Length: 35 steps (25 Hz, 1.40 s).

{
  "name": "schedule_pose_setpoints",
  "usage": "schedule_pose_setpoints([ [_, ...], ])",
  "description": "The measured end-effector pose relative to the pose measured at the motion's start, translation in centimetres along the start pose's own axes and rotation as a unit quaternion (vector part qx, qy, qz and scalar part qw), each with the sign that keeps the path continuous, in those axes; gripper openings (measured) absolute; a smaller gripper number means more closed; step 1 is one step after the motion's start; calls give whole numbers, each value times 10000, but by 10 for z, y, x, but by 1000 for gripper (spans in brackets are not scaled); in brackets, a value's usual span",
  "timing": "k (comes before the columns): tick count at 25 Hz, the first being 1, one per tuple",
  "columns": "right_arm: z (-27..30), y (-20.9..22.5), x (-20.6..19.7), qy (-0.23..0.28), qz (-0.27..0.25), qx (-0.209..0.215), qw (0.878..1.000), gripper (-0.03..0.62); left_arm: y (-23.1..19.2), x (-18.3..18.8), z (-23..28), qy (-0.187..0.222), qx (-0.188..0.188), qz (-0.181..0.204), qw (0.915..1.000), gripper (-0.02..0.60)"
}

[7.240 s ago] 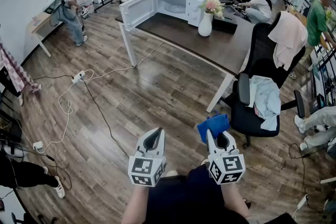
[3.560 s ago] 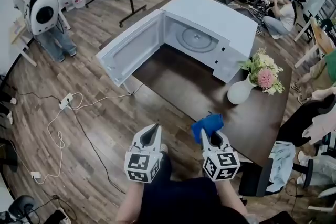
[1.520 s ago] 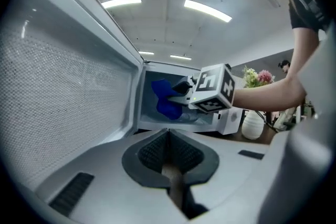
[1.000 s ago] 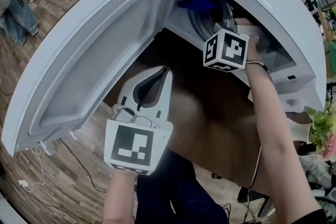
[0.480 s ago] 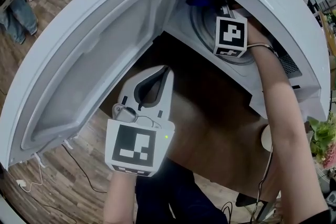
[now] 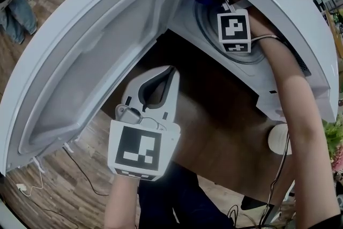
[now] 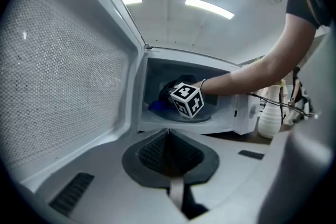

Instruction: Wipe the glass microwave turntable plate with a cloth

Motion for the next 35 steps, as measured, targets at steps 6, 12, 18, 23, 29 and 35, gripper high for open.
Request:
schedule_pose_setpoints([
  [6,1,-20,-11,-364,-106,515,9980,51,2,-1,-2,-20,-84,11,10000,8],
  [12,-1,-46,-24,-715,87,1119,9911,51,5,-1,-3,-19,-162,6,9999,8],
  [18,-4,-78,-41,-1149,372,1989,9726,51,7,-3,-4,-66,-225,62,9997,8],
  [23,-16,-109,-53,-1439,393,2882,9459,51,8,-5,-6,-103,-233,112,9996,8],
  [29,-35,-141,-62,-1586,275,3897,9068,51,8,-7,-9,-136,-240,92,9996,8],
  [35,-37,-139,-65,-1612,415,3889,9061,51,10,-9,-9,-179,-245,116,9995,8],
])
Point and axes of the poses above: the fingertips, and each gripper's own axes: z forward along the fingers, y to its right, x out of its top, the point moved 3 cm from there along -z, backward along the fingers, and after that the axes turned 14 degrees about -z, right-handed, at the moved point
